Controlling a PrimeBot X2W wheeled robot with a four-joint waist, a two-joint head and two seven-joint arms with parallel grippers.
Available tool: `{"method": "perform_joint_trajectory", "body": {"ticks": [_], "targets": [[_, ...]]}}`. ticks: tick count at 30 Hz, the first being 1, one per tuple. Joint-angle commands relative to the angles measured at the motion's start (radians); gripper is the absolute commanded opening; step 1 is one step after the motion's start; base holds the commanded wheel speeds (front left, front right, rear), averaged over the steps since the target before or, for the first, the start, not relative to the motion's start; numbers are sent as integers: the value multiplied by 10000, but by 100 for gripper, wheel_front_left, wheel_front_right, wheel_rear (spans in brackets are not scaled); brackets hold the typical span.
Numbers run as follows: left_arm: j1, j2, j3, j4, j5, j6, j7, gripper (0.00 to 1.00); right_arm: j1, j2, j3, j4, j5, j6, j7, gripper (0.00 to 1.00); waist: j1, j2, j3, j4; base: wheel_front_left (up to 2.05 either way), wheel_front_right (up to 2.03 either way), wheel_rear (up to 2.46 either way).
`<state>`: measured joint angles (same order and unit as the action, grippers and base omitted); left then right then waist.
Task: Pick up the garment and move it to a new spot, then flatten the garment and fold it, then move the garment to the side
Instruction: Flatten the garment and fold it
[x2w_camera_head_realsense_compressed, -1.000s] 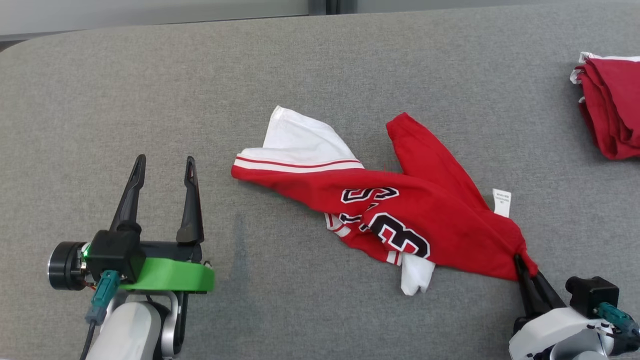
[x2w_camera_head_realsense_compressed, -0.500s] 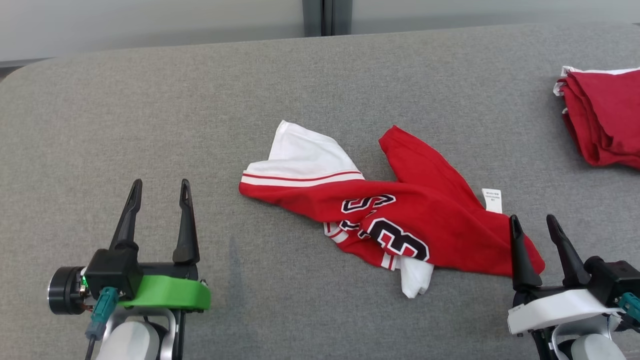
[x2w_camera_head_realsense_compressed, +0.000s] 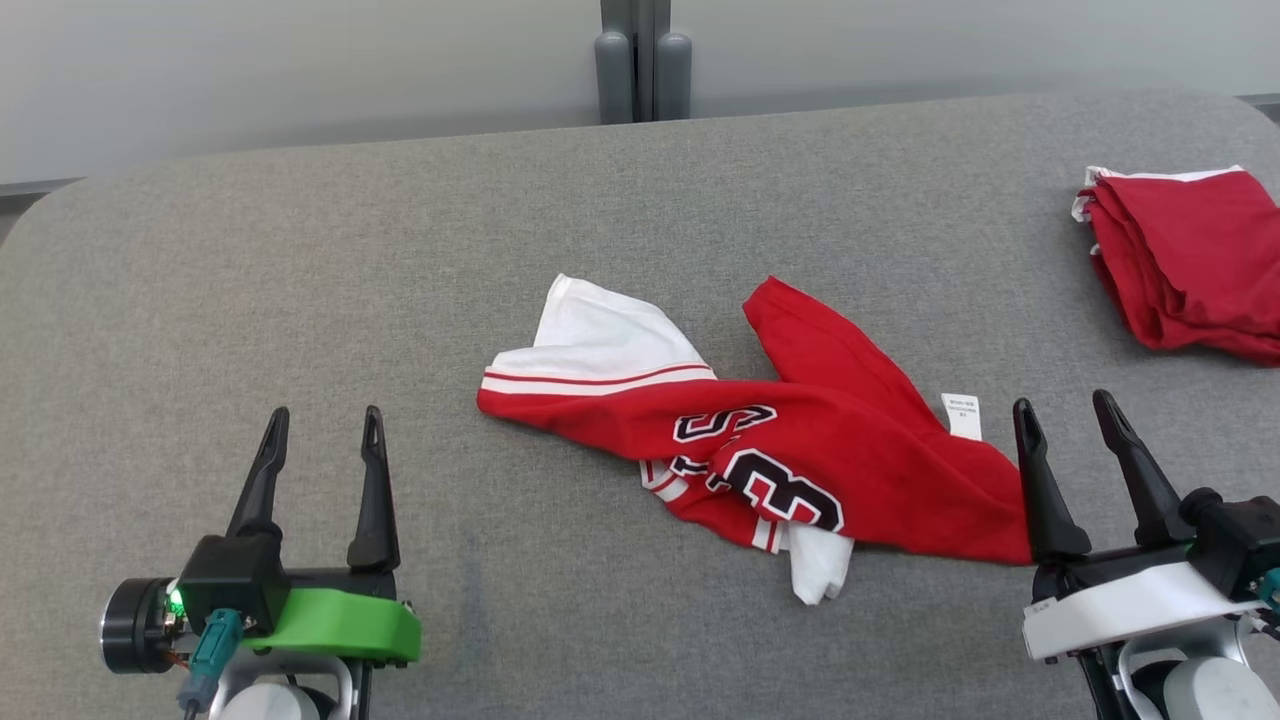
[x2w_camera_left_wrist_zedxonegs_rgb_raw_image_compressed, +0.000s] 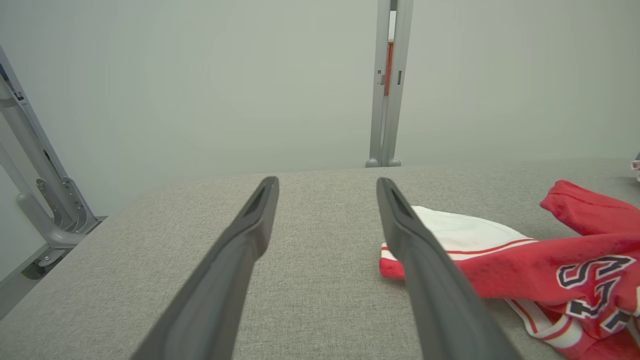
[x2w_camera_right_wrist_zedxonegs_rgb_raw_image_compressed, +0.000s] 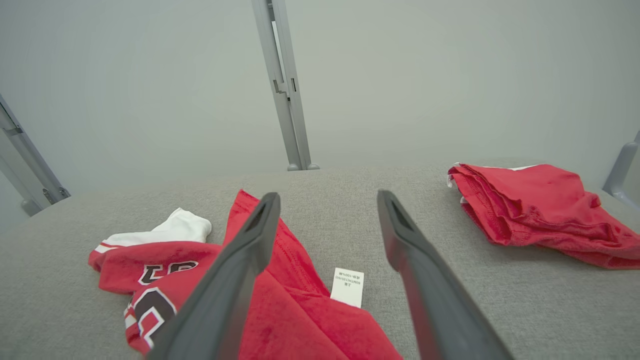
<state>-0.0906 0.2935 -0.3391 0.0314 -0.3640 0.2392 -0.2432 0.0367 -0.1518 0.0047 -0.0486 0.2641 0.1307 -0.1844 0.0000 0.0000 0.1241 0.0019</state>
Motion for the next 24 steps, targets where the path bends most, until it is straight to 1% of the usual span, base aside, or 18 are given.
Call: {"method": "perform_joint_trajectory", "body": {"ticks": [1, 15, 19, 24], "targets": [[151, 61, -6, -41, -17, 58, 21, 100, 108, -10, -28, -81, 54, 1, 47, 100, 0, 0, 3, 5, 0, 0, 0], [-74, 124, -93, -246, 10, 98, 4, 100, 81, -89, -44, -174, 138, 1, 259, 100, 0, 0, 246, 45, 0, 0, 0], [-305, 117, -120, -358, 61, 97, 3, 100, -138, -294, -318, 372, 340, 1, 405, 100, 0, 0, 541, 76, 0, 0, 0], [-655, 97, -179, -401, 122, -6, -24, 100, -575, -736, -385, 1603, 583, 1, 459, 100, 0, 0, 1120, 182, 0, 0, 0]]}}
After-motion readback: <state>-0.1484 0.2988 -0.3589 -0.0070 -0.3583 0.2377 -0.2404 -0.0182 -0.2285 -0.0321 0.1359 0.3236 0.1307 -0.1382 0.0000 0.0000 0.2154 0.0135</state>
